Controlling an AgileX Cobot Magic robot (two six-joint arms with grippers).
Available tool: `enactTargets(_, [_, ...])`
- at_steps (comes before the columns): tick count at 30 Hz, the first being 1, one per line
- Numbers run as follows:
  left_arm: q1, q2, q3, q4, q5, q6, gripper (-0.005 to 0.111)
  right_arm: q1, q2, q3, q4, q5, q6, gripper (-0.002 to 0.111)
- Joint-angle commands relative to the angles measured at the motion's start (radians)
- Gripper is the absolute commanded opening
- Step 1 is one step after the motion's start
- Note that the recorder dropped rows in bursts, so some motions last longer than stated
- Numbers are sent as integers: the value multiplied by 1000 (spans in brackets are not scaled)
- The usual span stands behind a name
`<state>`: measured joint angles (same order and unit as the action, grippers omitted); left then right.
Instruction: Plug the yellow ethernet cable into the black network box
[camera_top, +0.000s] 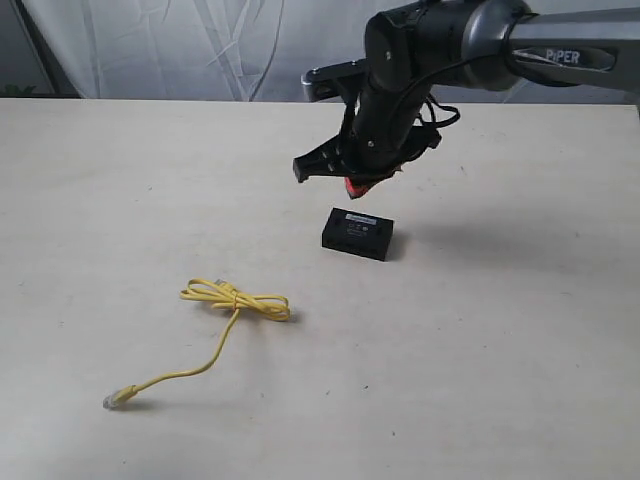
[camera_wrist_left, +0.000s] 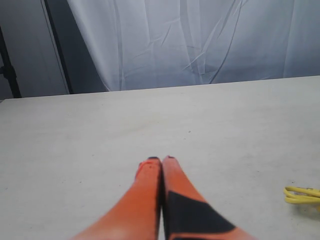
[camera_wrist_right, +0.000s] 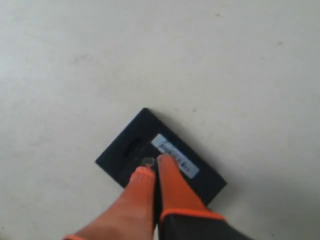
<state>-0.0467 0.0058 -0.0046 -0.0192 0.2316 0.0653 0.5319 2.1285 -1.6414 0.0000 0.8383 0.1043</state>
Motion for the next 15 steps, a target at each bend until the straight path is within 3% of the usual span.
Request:
enactTargets(1, [5,-6,5,-1,-6,-3,0,-32,-3,1,-30,-31,-53,0])
enactTargets(15, [5,-6,5,-1,-6,-3,0,-30,92,1,54,-49,-169,0])
